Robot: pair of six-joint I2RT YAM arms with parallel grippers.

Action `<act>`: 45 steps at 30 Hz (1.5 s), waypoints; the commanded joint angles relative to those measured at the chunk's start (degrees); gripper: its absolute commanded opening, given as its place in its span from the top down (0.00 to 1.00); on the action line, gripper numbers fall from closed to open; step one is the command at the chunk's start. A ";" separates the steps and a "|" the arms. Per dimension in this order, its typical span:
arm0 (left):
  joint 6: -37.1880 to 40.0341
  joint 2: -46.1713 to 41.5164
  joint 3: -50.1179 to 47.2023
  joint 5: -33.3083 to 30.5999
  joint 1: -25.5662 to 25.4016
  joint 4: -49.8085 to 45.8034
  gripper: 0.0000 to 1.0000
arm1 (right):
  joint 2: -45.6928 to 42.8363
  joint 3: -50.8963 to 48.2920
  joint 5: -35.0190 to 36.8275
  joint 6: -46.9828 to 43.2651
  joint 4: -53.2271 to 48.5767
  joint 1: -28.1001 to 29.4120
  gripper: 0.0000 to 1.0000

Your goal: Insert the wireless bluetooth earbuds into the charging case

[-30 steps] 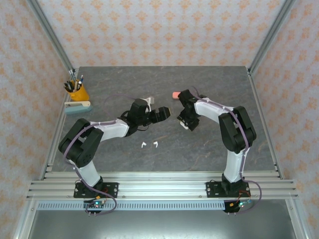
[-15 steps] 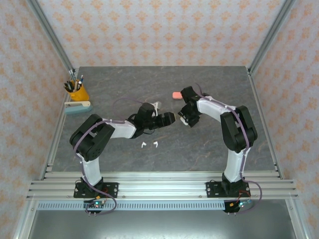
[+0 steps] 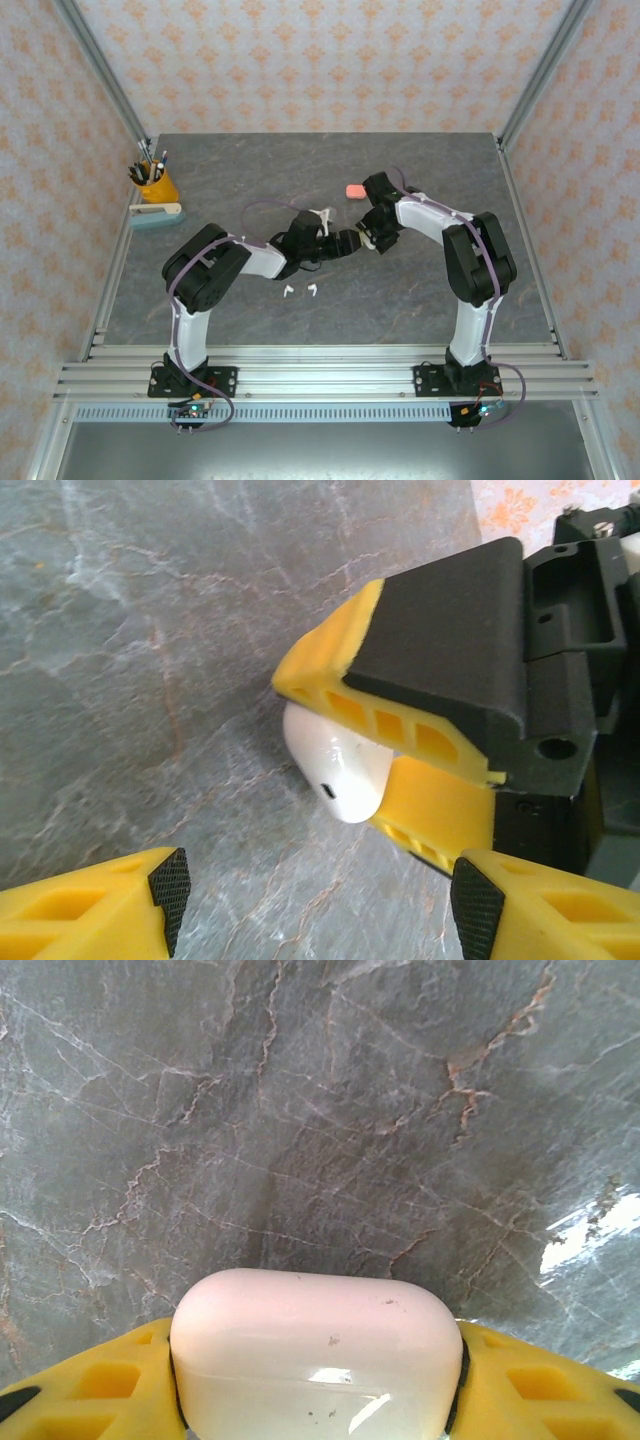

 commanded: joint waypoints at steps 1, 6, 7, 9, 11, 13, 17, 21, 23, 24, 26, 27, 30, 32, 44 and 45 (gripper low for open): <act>-1.22 1.90 1.60 -0.33 -0.69 4.99 0.29 | -0.02 1.76 -0.29 1.20 0.48 -0.54 0.45; -1.51 3.92 3.04 -1.07 -1.20 6.40 0.32 | -0.61 1.47 -0.46 1.55 0.73 -0.61 0.45; -1.62 4.32 3.30 -1.25 -1.34 6.55 0.34 | -0.79 1.51 -0.55 1.64 0.81 -0.68 0.45; -1.76 4.94 3.74 -1.76 -1.55 7.00 0.35 | -0.99 1.42 -0.73 1.78 1.01 -0.79 0.45; -2.04 5.55 4.18 -2.04 -1.72 7.41 0.38 | -1.29 1.30 -1.06 1.91 1.17 -0.89 0.45; -2.25 6.18 4.53 -2.26 -1.83 7.93 0.40 | -1.62 1.31 -1.17 2.00 1.21 -0.94 0.46; -2.99 7.03 4.98 -3.17 -2.08 8.98 0.41 | -2.25 1.23 -1.56 2.25 1.38 -1.02 0.46; -3.48 7.99 5.75 -3.80 -2.26 9.82 0.42 | -2.66 0.90 -1.96 2.87 1.83 -1.07 0.46; -3.97 8.39 6.03 -4.10 -2.34 10.52 0.44 | -2.84 0.72 -2.12 3.29 2.03 -1.03 0.46; -4.38 8.63 5.91 -4.37 -2.35 11.31 0.44 | -3.01 0.48 -2.24 3.77 2.22 -1.07 0.46; -5.03 8.83 5.69 -5.02 -2.44 12.21 0.45 | -3.40 -0.21 -2.44 4.72 3.02 -1.07 0.46; -5.46 8.89 5.47 -5.57 -2.49 12.89 0.46 | -3.60 -0.64 -2.78 5.40 3.63 -1.14 0.46; -6.61 9.18 5.13 -6.84 -2.53 14.46 0.47 | -4.14 -1.54 -3.51 6.81 5.06 -1.15 0.46; -7.05 9.36 5.32 -7.44 -2.53 14.98 0.48 | -4.46 -1.81 -3.88 7.17 5.45 -1.14 0.46; -8.40 11.55 9.25 -8.90 -2.53 15.39 0.59 | -5.21 -3.52 -5.21 9.02 6.44 -1.15 0.46; -8.39 11.76 9.58 -8.94 -2.53 15.37 0.61 | -5.30 -3.63 -5.17 9.10 6.44 -1.14 0.46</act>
